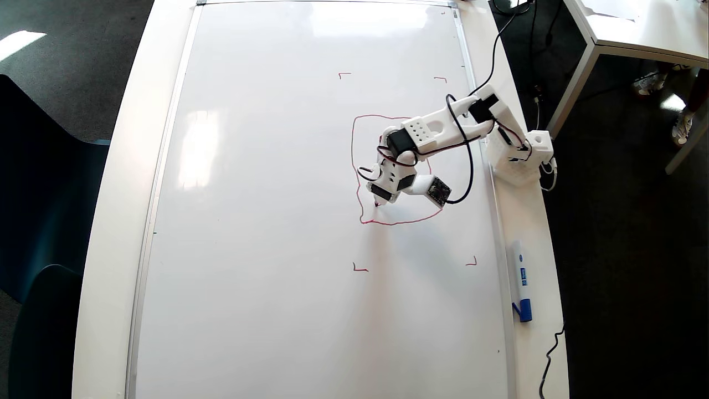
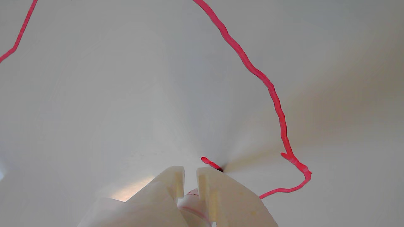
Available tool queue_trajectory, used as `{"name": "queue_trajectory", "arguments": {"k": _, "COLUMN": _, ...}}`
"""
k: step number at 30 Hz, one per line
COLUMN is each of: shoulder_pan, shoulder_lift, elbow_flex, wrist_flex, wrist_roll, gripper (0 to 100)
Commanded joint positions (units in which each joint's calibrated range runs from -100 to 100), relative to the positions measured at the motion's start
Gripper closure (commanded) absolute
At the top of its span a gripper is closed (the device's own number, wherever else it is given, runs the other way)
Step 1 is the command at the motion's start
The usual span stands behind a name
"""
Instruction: Draw on a whiteboard a robot head using a pen attached to the gripper
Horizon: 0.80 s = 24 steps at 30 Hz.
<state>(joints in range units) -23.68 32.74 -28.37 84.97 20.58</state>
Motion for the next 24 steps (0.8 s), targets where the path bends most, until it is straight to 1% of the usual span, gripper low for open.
{"name": "queue_trajectory", "arguments": {"k": 1, "shoulder_pan": 1.47, "shoulder_lift": -0.5, "elbow_flex": -0.09, "wrist_flex": -0.08, "wrist_roll": 0.54, "gripper": 99}}
{"name": "queue_trajectory", "arguments": {"k": 11, "shoulder_pan": 5.15, "shoulder_lift": -1.5, "elbow_flex": 4.08, "wrist_flex": 0.52, "wrist_roll": 2.85, "gripper": 99}}
{"name": "queue_trajectory", "arguments": {"k": 19, "shoulder_pan": 7.95, "shoulder_lift": -3.85, "elbow_flex": 4.45, "wrist_flex": 0.7, "wrist_roll": 4.62, "gripper": 99}}
{"name": "queue_trajectory", "arguments": {"k": 24, "shoulder_pan": 8.03, "shoulder_lift": -6.2, "elbow_flex": 11.17, "wrist_flex": 0.61, "wrist_roll": 5.48, "gripper": 99}}
